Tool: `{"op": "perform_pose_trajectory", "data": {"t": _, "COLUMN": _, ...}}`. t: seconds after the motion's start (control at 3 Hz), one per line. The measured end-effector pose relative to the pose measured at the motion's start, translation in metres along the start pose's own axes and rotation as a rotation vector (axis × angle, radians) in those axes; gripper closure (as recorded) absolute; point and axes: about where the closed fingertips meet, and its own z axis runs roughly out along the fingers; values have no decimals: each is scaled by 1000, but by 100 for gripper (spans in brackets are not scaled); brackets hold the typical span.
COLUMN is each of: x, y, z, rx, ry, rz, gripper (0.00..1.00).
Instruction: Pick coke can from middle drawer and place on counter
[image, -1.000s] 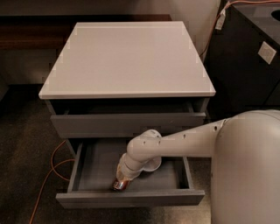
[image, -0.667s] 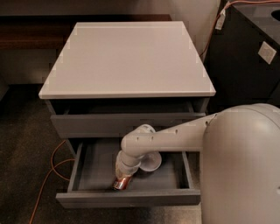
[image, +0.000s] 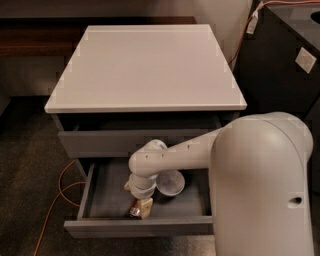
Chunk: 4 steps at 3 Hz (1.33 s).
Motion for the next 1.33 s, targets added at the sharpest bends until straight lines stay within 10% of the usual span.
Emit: {"op": "perform_pose_trajectory", "data": {"t": 1.33, "x": 22, "y": 1, "z": 32, "rx": -108, "ry": 119, "rz": -153, "gripper": 0}}
